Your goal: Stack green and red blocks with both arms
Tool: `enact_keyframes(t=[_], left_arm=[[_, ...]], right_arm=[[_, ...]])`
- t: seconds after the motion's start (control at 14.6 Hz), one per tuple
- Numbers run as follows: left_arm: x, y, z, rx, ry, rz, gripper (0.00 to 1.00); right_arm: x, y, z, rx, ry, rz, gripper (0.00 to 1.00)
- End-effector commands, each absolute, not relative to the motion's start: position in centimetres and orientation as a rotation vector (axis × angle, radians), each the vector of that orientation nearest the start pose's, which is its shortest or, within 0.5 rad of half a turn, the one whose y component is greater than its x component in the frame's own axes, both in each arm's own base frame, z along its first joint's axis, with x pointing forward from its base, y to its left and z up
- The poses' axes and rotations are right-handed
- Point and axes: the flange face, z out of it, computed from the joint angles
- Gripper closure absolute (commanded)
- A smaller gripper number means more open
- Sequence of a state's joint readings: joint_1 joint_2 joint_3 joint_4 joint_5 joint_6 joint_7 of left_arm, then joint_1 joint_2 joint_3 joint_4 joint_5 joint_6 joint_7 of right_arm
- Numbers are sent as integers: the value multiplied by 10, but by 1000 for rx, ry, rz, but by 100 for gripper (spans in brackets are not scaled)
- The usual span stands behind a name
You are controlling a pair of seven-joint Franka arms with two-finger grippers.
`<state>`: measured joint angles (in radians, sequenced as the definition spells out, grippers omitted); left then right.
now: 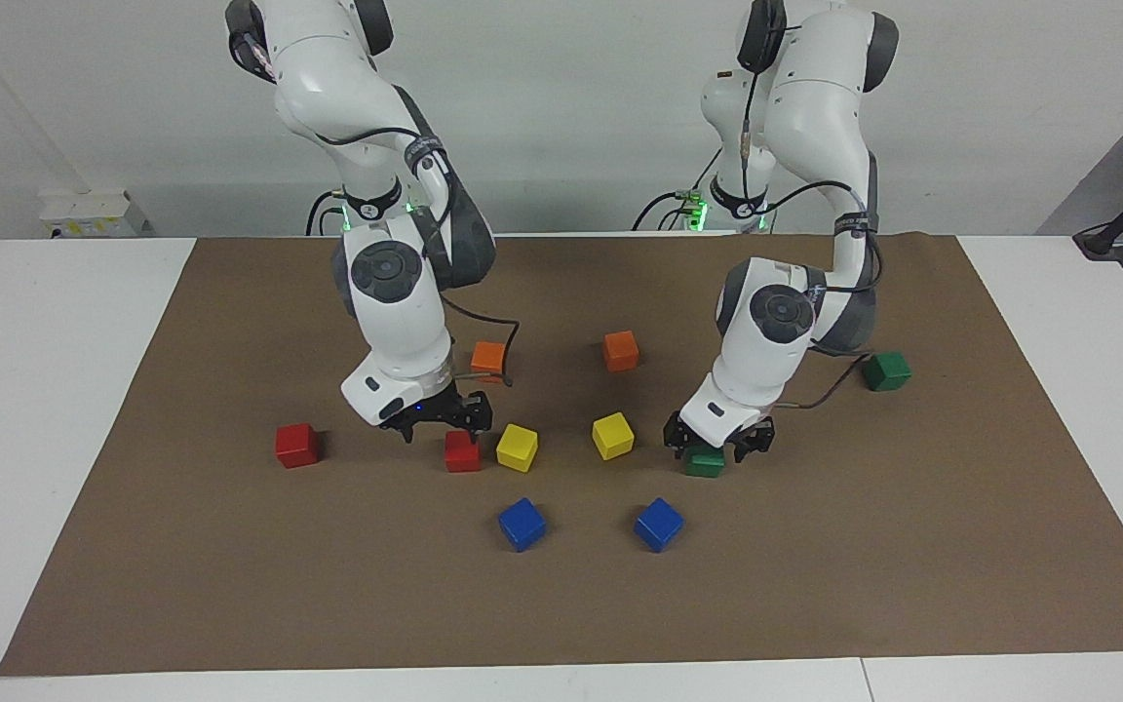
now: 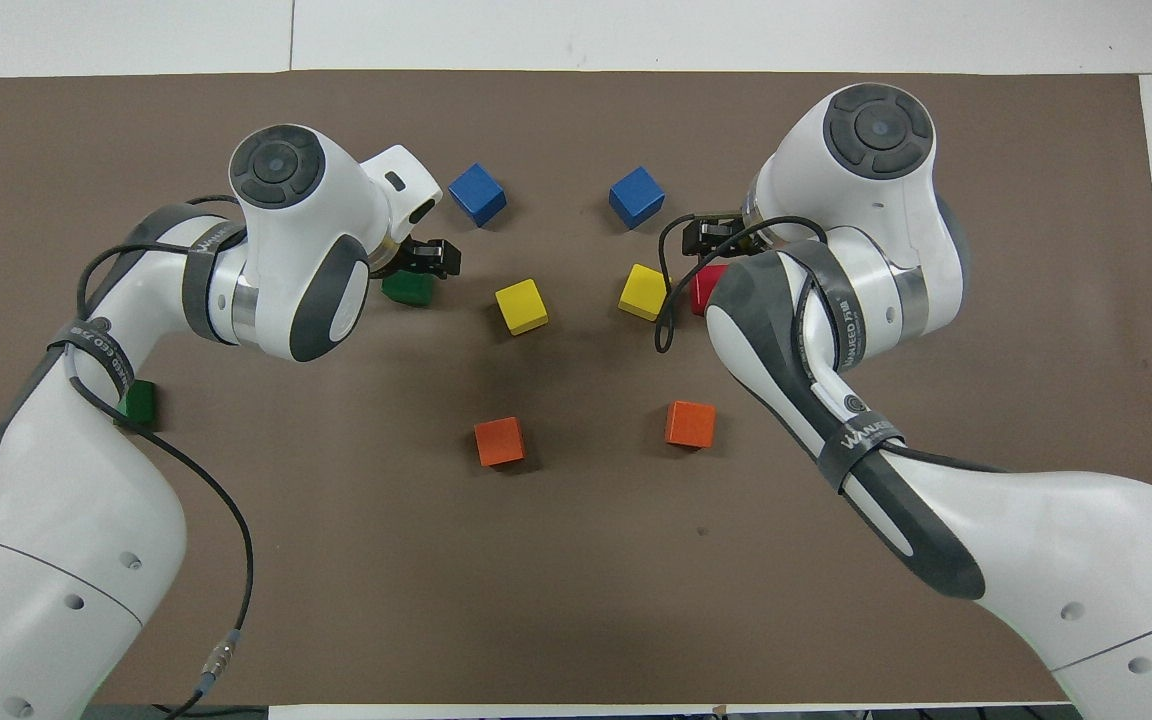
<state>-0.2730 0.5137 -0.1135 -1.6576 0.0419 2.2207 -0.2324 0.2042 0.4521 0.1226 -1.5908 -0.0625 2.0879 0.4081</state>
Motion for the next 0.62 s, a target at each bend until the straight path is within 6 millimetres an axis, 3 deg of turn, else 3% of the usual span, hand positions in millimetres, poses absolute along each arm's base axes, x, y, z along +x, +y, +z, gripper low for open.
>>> enact_keyframes(t=[0.0, 0.27, 0.34, 0.41, 0.48, 0.55], left_arm=[[629, -248, 304, -3145, 284, -113, 0], [622, -248, 296, -3152, 260, -131, 0], [622, -247, 295, -3152, 252, -126, 15], [622, -246, 296, -3150, 250, -120, 42], [622, -246, 297, -3148, 249, -113, 81], [622, -245, 296, -3144, 250, -97, 100]], right_arm=[[642, 204, 367, -3107, 133, -96, 0], [641, 206, 355, -3103, 129, -101, 0], [642, 206, 355, -3102, 129, -103, 0], [642, 206, 353, -3102, 129, -105, 0], [642, 206, 352, -3102, 131, -101, 0], [642, 207, 350, -3102, 129, -100, 0]])
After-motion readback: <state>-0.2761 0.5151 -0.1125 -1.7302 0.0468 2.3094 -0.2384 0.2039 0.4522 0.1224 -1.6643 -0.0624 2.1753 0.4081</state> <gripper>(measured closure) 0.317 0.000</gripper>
